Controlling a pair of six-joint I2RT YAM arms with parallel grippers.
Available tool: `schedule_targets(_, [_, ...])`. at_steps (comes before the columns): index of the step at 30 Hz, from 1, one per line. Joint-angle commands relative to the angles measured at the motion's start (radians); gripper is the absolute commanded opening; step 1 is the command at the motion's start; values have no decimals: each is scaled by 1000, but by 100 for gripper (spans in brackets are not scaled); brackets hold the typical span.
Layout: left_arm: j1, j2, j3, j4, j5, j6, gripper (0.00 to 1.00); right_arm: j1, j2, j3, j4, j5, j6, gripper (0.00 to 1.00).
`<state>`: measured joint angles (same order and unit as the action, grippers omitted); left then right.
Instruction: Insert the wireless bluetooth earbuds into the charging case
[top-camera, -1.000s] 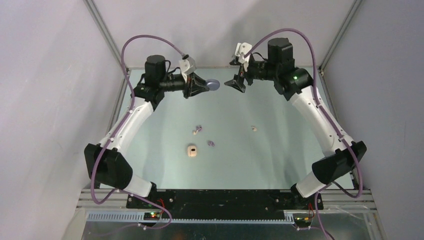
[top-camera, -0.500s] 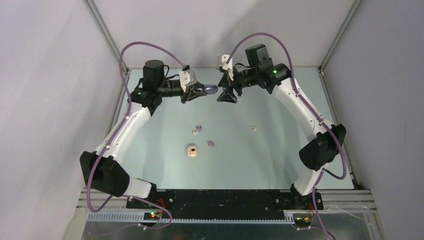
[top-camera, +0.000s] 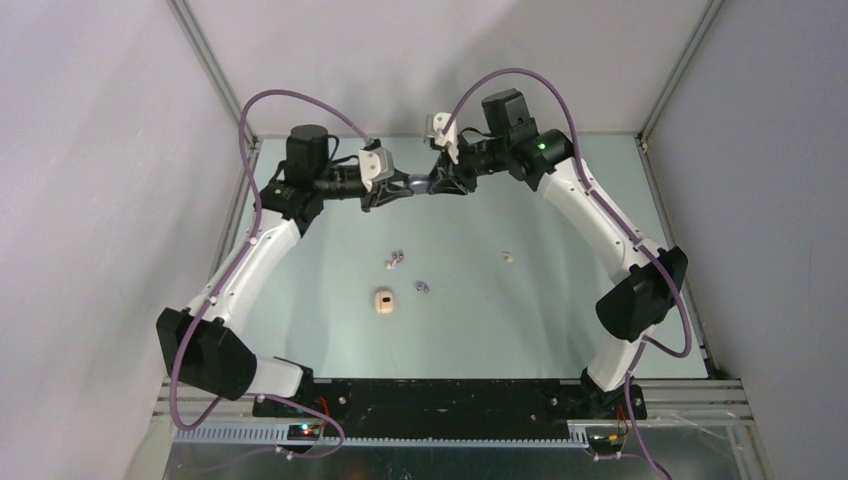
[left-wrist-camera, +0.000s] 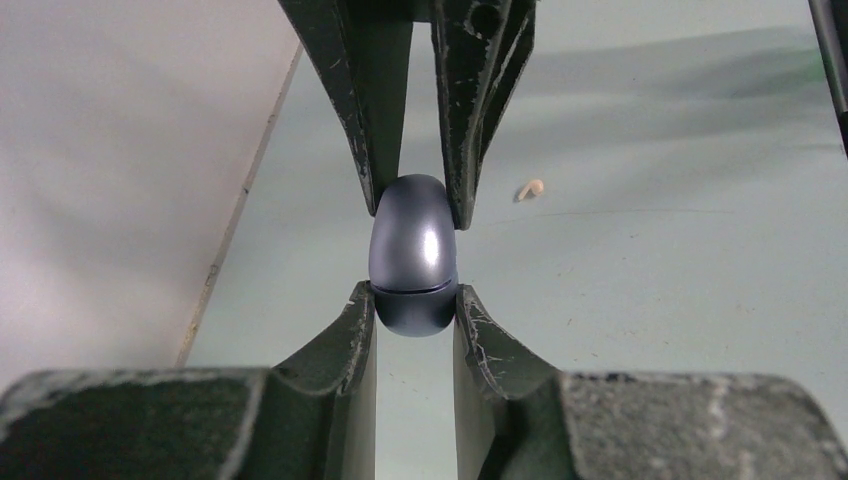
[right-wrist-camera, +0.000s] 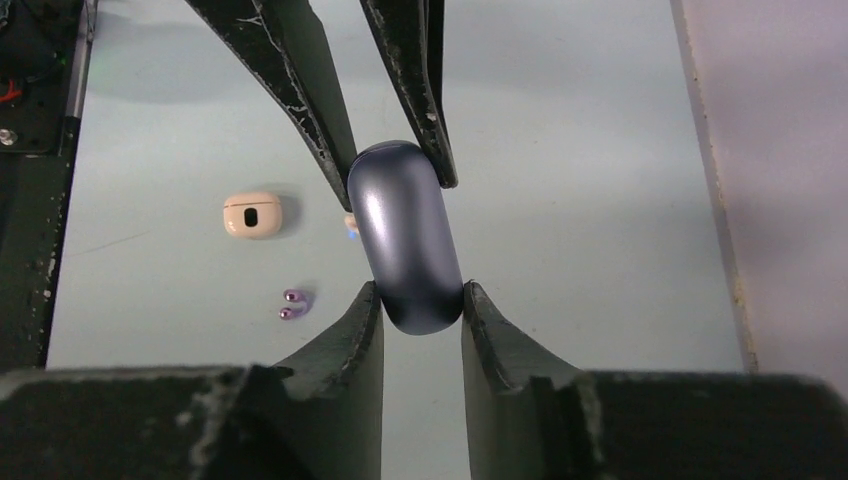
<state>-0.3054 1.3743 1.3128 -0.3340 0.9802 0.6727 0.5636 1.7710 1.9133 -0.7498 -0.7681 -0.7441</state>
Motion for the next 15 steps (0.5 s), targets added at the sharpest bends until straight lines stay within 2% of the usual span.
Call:
schedule_targets(1, [-7,-27,-10,55,-14,8,12,26,0,36,19,-22,4,22])
schedule_targets(2, [-7,-24,-12,63,-17,-10,30,26,-3,36,18,-22,5,17])
schedule_targets(4, [-8,-22,-24,92,-21,-49,50,24,-8,34,18,-23,9,13])
schedule_targets(6, [-6,-23,-43,129,-25,-80,59,23,-14,27,23,-22,12,13])
schedule_targets(10, [-6,-10,-45,146,-21,-115,62,24,-24,14,32,-19,21,13])
schedule_targets(15, [-5,11,-27,136,-4,-141,55,24,-31,3,41,-15,26,13])
